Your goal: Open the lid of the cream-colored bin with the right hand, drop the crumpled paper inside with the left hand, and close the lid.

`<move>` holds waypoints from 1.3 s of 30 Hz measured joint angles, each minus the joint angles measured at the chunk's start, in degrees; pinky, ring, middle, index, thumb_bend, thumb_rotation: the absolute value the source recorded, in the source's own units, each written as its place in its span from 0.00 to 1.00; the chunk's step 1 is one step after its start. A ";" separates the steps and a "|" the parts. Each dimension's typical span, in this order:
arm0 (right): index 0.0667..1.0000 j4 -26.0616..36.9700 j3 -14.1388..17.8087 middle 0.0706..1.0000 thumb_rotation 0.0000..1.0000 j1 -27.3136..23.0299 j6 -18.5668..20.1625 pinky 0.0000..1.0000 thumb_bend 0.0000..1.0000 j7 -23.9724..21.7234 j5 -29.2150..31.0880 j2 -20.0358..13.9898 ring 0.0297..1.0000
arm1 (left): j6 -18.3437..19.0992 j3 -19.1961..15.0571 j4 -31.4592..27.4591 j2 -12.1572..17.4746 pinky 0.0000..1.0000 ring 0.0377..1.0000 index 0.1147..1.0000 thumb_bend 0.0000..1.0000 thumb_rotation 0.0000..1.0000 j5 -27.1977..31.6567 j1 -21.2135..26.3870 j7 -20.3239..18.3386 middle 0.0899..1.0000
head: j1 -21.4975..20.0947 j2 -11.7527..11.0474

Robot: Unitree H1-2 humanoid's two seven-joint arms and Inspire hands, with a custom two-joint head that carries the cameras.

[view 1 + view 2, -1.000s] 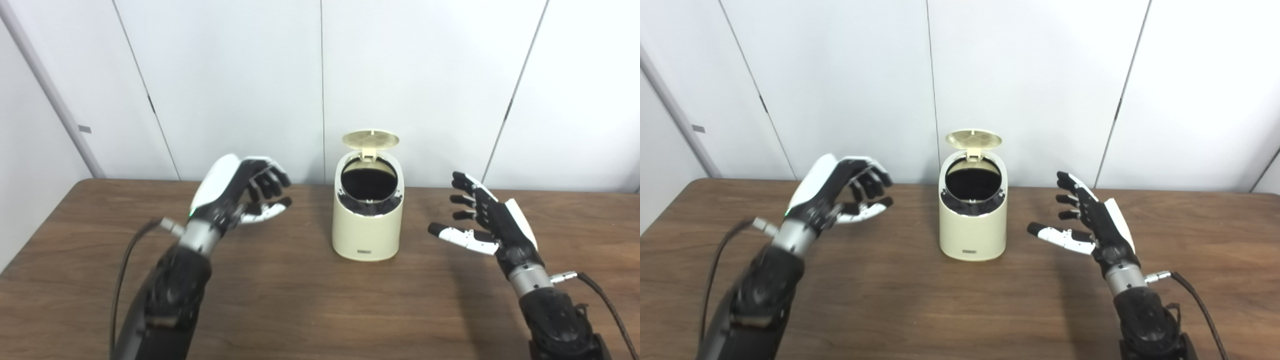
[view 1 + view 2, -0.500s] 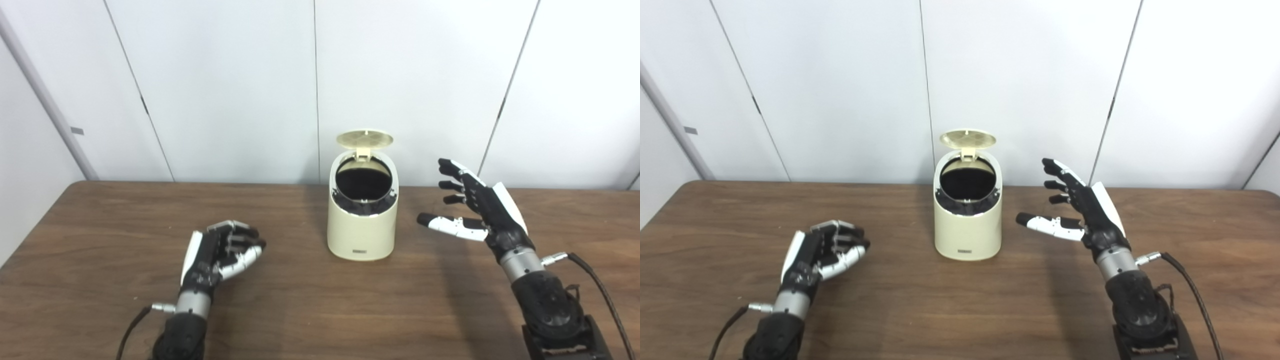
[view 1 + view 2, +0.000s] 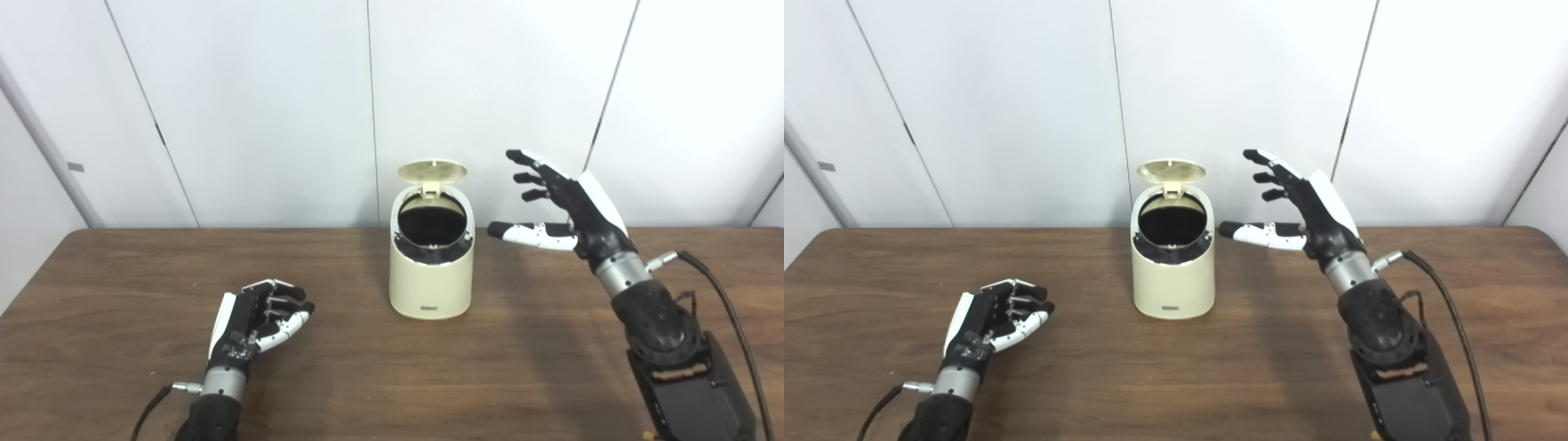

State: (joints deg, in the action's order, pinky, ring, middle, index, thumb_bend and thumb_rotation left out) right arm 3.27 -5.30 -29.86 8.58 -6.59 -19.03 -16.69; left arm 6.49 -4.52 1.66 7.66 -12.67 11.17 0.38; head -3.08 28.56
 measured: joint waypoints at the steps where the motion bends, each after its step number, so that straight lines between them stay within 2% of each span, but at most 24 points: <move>1: 0.87 -0.42 -0.16 0.88 0.46 -0.40 0.00 0.71 0.73 -0.12 -0.17 -0.03 0.82 | -0.03 0.01 0.01 0.01 0.45 0.54 0.43 0.50 0.06 0.01 0.00 0.08 0.60 | 0.00 0.00; 7: 0.88 -1.49 -1.39 0.90 0.45 -2.87 0.03 0.72 0.72 -2.01 -0.80 -0.68 0.85 | -0.02 0.20 0.03 0.01 0.45 0.55 0.43 0.50 0.06 0.10 -0.01 0.57 0.61 | 0.00 0.00; 9: 0.89 -1.48 -2.21 0.91 0.48 -3.88 0.30 0.75 0.73 -2.72 -1.80 -0.91 0.87 | -0.04 0.39 0.04 0.00 0.44 0.54 0.43 0.50 0.06 0.10 -0.06 1.01 0.60 | 0.00 0.00; 17: 0.91 -1.51 -4.55 0.94 0.49 -6.43 2.53 0.84 0.74 -6.01 -3.82 -1.80 0.92 | -0.78 0.82 0.41 0.00 0.43 0.53 0.43 0.50 0.06 0.95 -0.09 1.43 0.60 | 0.26 0.00; 19: 0.92 -1.54 -5.31 0.95 0.47 -6.52 2.66 0.86 0.72 -6.93 -4.19 -1.91 0.94 | -0.78 0.99 0.42 0.00 0.43 0.53 0.43 0.50 0.06 1.05 -0.11 1.58 0.59 | 0.26 0.00; 25: 0.93 -1.84 -7.45 0.95 0.48 -7.88 2.60 0.88 0.71 -9.05 -6.41 -1.98 0.95 | -0.75 1.63 0.40 0.01 0.43 0.53 0.43 0.50 0.06 1.02 -0.13 1.84 0.59 | 0.70 0.09; 32: 0.92 -2.04 -9.39 0.93 0.48 -8.98 2.62 0.87 0.73 -11.30 -8.17 -1.95 0.93 | -0.75 2.06 0.38 0.01 0.44 0.54 0.43 0.50 0.06 1.01 -0.16 2.07 0.60 | 0.79 0.26; 39: 0.90 -2.78 -10.98 0.92 0.54 -9.75 2.57 0.83 0.77 -12.27 -10.44 -2.12 0.91 | -0.75 2.44 0.38 -0.02 0.43 0.53 0.43 0.50 0.06 0.95 -0.16 2.39 0.59 | 1.14 0.53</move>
State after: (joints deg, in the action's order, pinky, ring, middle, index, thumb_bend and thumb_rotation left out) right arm 0.49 -16.28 -39.61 11.15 -18.86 -29.47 -18.81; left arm 5.74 -2.08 2.04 7.64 -11.72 11.01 2.77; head -1.93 29.09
